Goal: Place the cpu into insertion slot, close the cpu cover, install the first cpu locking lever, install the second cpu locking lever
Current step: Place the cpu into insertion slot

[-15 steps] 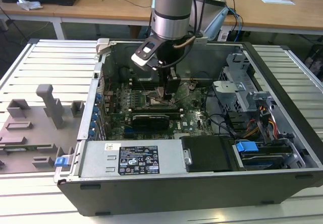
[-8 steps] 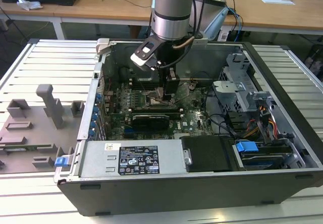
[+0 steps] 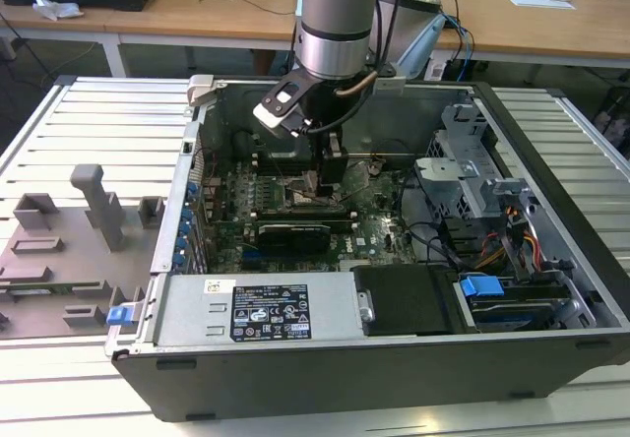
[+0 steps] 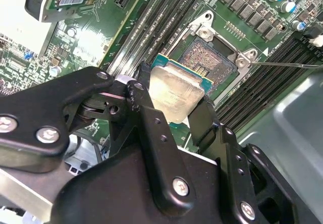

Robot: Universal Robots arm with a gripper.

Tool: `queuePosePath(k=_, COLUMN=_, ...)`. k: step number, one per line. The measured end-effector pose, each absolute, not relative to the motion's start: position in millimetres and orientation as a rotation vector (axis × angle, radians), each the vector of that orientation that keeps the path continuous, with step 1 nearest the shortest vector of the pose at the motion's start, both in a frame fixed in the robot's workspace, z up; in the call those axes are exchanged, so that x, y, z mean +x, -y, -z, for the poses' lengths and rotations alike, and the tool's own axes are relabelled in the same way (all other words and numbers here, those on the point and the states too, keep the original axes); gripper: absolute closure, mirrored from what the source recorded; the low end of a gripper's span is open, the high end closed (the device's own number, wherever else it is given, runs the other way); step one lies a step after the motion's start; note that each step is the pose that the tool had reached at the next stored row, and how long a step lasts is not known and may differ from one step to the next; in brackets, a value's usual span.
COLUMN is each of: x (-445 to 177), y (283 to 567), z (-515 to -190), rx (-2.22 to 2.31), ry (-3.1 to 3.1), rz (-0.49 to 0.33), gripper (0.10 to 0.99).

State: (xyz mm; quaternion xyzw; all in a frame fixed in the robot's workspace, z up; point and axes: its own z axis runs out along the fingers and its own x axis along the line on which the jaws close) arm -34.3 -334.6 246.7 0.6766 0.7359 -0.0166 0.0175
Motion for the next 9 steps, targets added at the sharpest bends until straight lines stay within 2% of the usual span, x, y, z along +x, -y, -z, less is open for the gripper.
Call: queuePosePath(k=9, x=-34.3, y=334.6, z=-245.6, rx=2.149, ry=-2.244, rz=0.053, gripper=0.541)
